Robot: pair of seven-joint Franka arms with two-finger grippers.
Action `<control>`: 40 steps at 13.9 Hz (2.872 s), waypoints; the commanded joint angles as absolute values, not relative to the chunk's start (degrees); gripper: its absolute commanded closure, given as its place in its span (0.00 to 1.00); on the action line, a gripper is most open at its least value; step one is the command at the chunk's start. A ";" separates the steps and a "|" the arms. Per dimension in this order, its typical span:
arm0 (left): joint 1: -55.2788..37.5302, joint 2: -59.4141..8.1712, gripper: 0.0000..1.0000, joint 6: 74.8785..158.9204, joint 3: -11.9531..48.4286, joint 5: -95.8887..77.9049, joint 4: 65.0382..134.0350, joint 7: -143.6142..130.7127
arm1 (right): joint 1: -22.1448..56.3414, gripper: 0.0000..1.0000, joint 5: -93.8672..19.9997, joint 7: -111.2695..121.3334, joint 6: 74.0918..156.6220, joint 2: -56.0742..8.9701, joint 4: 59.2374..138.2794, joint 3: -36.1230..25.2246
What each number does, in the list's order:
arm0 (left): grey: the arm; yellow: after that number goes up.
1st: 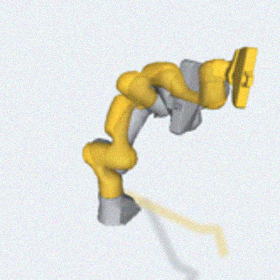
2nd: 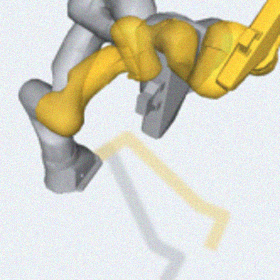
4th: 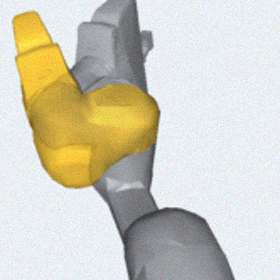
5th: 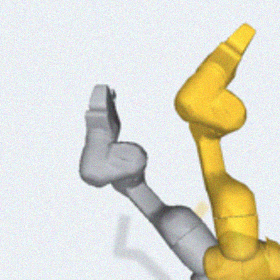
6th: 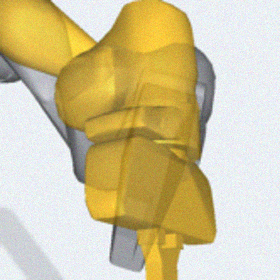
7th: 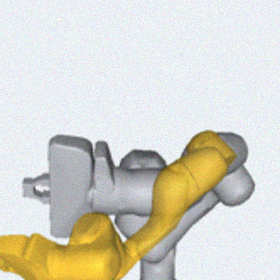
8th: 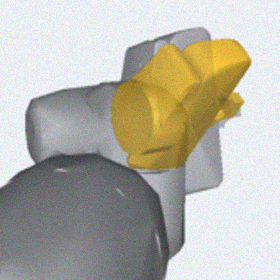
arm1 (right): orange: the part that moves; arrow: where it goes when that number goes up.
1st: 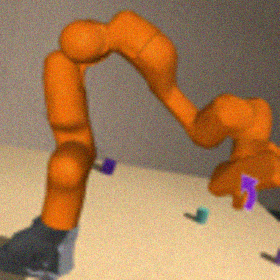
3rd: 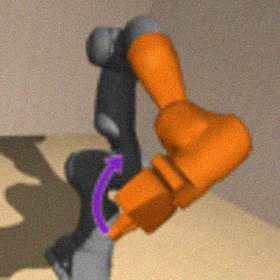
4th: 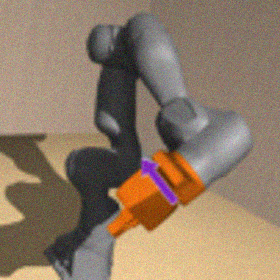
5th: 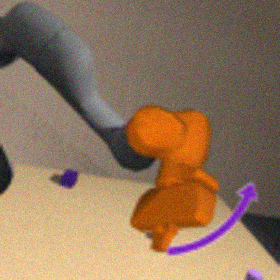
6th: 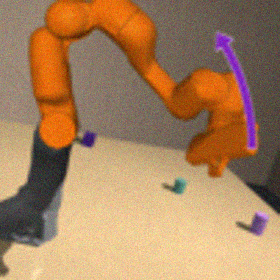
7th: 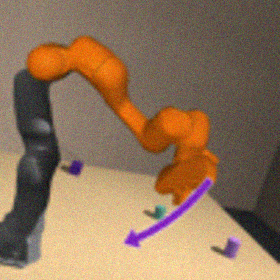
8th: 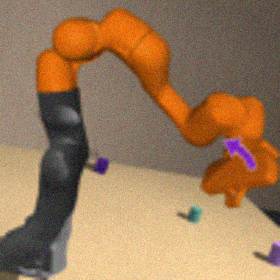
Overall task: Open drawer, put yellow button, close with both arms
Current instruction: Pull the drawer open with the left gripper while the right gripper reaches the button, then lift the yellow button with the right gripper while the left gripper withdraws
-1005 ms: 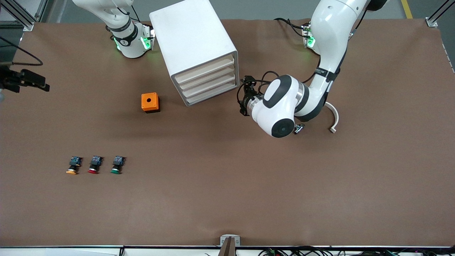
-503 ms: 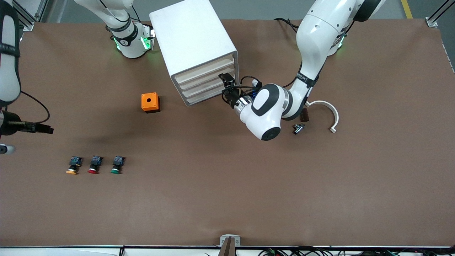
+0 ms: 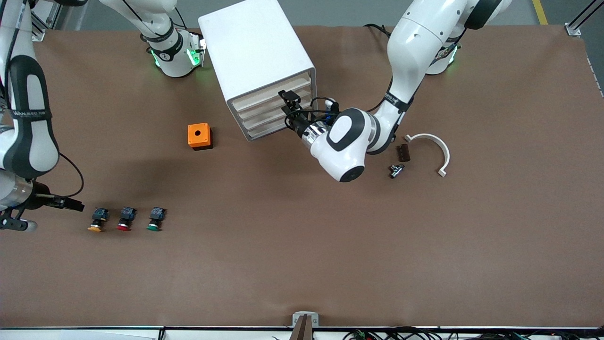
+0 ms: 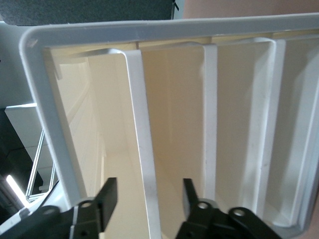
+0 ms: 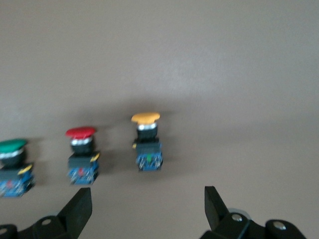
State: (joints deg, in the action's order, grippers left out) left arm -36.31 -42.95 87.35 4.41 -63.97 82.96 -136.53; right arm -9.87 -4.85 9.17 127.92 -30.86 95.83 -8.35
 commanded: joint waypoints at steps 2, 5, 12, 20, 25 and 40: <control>-37.43 -44.74 0.50 86.13 4.48 -65.39 81.91 -137.46 | -10.63 0.00 -5.98 9.58 138.75 -36.37 96.85 -7.21; -37.88 -44.47 0.76 85.96 4.48 -66.09 81.83 -137.81 | -11.25 0.00 -5.98 9.58 141.68 -38.93 97.12 -5.54; -33.06 -44.38 1.00 85.96 3.78 -63.73 81.13 -138.69 | -11.87 0.00 -5.98 14.06 141.59 -39.37 99.58 -5.45; -26.63 -44.91 0.23 86.66 3.78 -62.67 78.84 -132.98 | -11.52 0.20 -5.89 14.85 141.50 -39.46 100.11 -5.54; -23.83 -44.47 0.01 86.57 3.08 -62.23 77.35 -132.55 | -11.34 0.91 -5.89 17.14 140.98 -39.29 100.11 -5.45; -18.02 -44.12 0.01 86.22 -11.60 -40.27 73.04 -87.23 | 14.47 1.00 -9.04 -40.90 97.29 -0.99 102.64 -5.19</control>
State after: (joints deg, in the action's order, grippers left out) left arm -17.54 -44.53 86.53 -10.32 -42.92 73.42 -93.27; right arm 9.21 -7.98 -31.42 96.58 -5.62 97.80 -4.61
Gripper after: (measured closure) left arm 0.004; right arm 0.590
